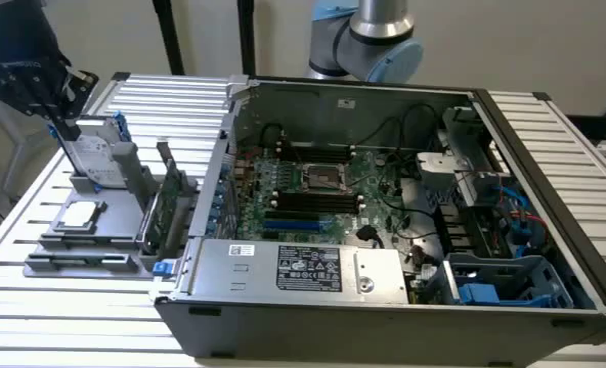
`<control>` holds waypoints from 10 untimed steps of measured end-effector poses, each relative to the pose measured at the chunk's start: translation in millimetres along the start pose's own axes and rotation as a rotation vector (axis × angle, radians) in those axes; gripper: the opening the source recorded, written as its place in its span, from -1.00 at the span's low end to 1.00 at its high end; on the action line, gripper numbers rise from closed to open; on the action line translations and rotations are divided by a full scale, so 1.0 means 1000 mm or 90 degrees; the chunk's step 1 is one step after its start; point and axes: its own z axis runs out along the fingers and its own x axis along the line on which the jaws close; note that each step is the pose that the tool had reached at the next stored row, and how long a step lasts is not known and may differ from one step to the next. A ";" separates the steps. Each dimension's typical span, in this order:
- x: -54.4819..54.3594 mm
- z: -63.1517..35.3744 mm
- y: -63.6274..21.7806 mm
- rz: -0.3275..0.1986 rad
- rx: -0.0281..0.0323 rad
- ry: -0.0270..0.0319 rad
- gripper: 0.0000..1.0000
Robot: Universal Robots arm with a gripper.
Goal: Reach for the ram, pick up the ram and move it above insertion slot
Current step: 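Reach for the ram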
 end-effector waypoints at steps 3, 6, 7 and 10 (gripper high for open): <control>0.000 0.0000 0.0000 0.000 0.0000 0.0000 -0.79; 0.000 0.0000 0.0000 0.000 0.0000 0.0000 -0.79; 0.000 0.0000 0.0000 0.000 0.0000 0.0000 -0.79; 0.000 0.0000 0.0000 0.000 0.0000 0.0000 -0.79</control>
